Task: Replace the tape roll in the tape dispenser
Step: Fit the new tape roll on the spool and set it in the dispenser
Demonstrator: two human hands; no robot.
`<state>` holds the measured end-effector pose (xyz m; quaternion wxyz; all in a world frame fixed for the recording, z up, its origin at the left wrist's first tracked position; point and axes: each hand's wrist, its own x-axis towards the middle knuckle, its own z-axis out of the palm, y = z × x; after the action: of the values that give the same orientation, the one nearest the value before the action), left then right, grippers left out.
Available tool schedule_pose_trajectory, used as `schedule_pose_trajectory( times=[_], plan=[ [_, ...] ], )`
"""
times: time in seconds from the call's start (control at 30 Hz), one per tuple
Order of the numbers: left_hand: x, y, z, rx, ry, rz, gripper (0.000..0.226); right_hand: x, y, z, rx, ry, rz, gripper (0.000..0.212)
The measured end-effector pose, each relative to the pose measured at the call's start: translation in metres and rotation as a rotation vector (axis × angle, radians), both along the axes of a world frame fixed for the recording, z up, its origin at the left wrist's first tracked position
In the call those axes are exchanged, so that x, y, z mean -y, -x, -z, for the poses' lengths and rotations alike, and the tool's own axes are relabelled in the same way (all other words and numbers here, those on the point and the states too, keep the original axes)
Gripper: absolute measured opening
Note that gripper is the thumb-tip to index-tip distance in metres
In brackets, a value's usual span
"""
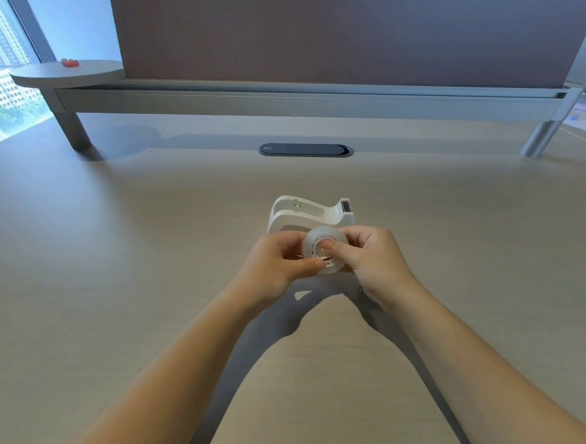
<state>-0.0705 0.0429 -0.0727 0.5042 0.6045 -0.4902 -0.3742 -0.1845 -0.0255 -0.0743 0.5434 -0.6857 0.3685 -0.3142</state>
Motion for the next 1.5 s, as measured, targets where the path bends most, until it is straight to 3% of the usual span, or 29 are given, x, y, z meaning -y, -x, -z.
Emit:
schedule_pose_trajectory(
  times=[0.1,0.43,1.03,1.5],
  plan=[
    [0.001,0.000,0.000,-0.010,-0.013,0.003,0.017,0.000,0.000,0.000,-0.018,0.023,0.010,0.016],
    [-0.001,-0.009,0.002,-0.329,-0.045,0.030,0.014,0.001,0.006,-0.007,-0.047,-0.023,-0.124,0.004],
    [0.002,-0.009,0.005,-0.312,0.059,-0.069,0.018,0.000,0.003,-0.002,0.066,-0.074,-0.130,0.006],
    [0.002,-0.012,0.005,-0.385,0.127,-0.001,0.015,0.004,0.007,-0.004,0.129,-0.119,-0.157,0.009]
  ],
)
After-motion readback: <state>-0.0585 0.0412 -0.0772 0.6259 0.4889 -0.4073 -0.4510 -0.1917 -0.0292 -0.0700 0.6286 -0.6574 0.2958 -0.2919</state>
